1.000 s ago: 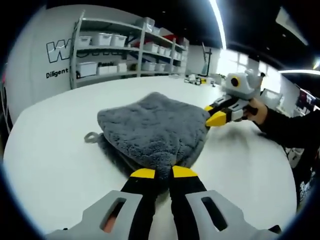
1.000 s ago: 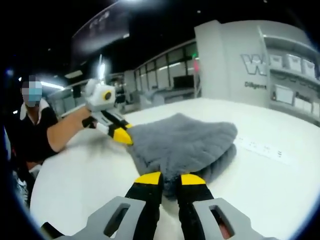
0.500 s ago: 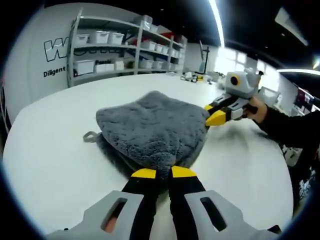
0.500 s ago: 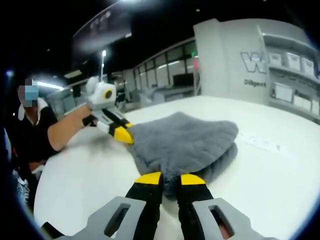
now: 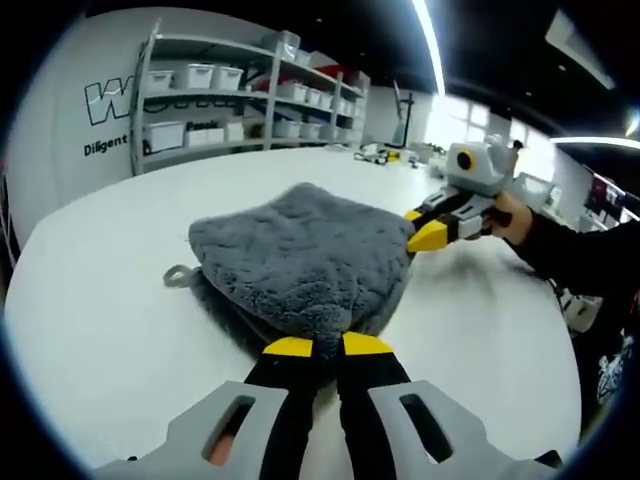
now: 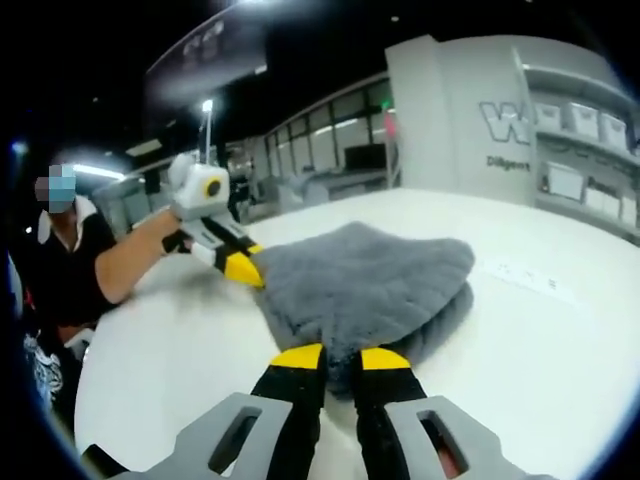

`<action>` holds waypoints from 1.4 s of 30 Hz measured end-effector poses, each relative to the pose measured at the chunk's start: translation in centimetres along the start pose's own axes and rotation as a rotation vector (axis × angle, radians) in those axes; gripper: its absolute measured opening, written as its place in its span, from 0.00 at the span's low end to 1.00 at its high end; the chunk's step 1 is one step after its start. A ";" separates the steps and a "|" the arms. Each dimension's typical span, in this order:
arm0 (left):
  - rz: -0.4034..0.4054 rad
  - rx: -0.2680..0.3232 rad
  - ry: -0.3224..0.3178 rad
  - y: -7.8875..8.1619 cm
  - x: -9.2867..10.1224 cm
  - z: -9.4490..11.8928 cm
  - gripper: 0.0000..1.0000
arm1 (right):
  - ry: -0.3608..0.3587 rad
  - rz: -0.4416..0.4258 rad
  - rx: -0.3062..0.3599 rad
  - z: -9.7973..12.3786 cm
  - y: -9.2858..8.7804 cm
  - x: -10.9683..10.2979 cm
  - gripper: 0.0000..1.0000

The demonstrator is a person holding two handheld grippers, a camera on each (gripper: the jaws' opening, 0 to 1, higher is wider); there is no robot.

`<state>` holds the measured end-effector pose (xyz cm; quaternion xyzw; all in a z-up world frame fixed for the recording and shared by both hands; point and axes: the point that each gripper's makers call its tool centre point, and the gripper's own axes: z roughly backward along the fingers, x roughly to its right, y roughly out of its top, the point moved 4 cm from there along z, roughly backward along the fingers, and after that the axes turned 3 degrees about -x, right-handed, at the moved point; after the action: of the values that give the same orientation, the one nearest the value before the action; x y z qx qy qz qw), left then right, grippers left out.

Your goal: Open the folded towel by lifting each exposed corner and separating the folded layers until the towel lies flat within the target outline without major curled edges

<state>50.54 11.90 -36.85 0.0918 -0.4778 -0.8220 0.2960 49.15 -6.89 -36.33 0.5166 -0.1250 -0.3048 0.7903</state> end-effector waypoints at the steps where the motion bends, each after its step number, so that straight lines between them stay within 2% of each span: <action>1: 0.003 0.002 -0.002 0.0 -0.1 0.0 0.06 | -0.001 -0.004 -0.001 0.1 -0.1 0.0 0.06; 13: -0.004 0.001 -0.017 -0.3 1.3 0.0 0.06 | 0.000 -0.040 0.015 1.4 -1.3 -0.9 0.06; 20: -0.011 -0.003 -0.017 -0.4 2.1 0.1 0.06 | -0.002 -0.023 0.000 1.9 -1.4 -1.2 0.06; 26: -0.007 -0.011 -0.032 -0.9 2.7 0.4 0.06 | 0.014 -0.044 -0.003 2.3 -1.8 -1.6 0.06; 36: 0.014 -0.023 -0.041 -1.5 3.1 0.4 0.06 | 0.005 -0.031 -0.022 2.4 -2.4 -2.0 0.06; 42: 0.005 -0.029 -0.050 -1.9 4.4 0.8 0.06 | 0.000 -0.025 -0.032 3.2 -2.6 -2.7 0.06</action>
<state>45.88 10.64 -37.45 0.0655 -0.4733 -0.8301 0.2874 44.48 -8.37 -36.95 0.5053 -0.1133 -0.3167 0.7947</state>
